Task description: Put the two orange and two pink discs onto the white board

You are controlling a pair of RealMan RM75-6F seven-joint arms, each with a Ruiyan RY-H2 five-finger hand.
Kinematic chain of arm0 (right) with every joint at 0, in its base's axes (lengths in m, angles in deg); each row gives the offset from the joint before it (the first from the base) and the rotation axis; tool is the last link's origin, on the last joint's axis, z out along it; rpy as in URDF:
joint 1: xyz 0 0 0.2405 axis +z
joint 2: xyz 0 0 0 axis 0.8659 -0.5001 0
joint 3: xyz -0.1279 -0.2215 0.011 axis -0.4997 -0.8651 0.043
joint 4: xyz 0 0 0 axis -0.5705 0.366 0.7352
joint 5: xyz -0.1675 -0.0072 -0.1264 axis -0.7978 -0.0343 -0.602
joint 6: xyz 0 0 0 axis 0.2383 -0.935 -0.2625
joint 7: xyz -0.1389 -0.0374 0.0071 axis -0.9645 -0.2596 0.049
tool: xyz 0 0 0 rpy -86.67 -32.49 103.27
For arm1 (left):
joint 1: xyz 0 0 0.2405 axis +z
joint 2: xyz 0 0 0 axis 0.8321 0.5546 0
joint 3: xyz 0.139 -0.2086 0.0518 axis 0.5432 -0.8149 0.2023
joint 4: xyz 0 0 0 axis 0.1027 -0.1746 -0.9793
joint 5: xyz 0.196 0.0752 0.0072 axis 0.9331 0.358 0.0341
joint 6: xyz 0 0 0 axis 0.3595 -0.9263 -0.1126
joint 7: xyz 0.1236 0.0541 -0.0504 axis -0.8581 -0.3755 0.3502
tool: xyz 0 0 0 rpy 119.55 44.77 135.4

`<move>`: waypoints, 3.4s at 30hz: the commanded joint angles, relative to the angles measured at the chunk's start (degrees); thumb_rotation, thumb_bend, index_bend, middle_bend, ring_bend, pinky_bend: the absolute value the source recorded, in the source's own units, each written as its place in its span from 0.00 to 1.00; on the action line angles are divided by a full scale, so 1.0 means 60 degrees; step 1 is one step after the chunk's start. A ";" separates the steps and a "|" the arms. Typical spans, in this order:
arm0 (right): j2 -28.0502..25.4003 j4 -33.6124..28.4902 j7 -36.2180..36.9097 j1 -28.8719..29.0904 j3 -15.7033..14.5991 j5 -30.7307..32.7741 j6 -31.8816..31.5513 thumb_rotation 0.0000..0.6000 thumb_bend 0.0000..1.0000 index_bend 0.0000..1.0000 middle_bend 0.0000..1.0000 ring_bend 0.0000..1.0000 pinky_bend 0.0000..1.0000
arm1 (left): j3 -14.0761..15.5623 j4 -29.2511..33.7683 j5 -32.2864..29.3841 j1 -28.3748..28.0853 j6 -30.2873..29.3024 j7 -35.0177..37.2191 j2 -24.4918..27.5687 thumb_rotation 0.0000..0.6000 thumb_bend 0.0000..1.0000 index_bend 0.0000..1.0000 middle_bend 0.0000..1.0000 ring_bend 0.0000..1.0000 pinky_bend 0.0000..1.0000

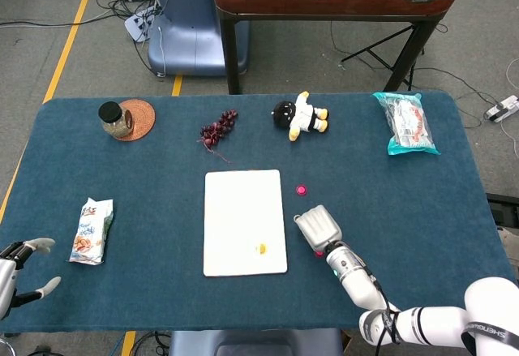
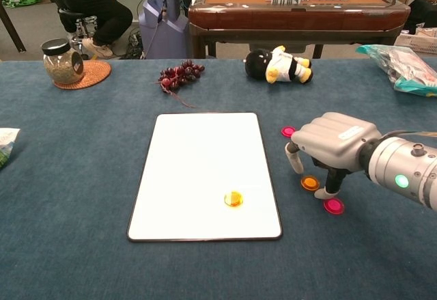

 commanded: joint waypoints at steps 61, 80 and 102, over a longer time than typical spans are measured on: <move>0.1828 -0.0945 -0.1340 0.1866 0.0889 0.0756 -0.0113 1.00 0.30 0.52 1.00 1.00 1.00 | -0.0103 -0.0081 -0.0138 0.0036 -0.0082 0.0235 0.0056 1.00 0.14 0.41 0.45 0.38 0.53; 0.1668 -0.1077 -0.1033 0.1936 0.0773 0.0314 -0.0530 1.00 0.15 0.30 1.00 1.00 1.00 | -0.0085 -0.0085 -0.0085 0.0043 -0.0086 0.0248 0.0065 1.00 0.14 0.41 0.45 0.38 0.53; -0.1512 -0.3051 -0.0362 0.0362 -0.0734 -0.0275 -0.1699 1.00 0.28 0.39 1.00 1.00 1.00 | -0.0071 -0.0056 -0.0086 -0.0009 0.0041 -0.0062 -0.0043 1.00 0.14 0.41 0.45 0.38 0.53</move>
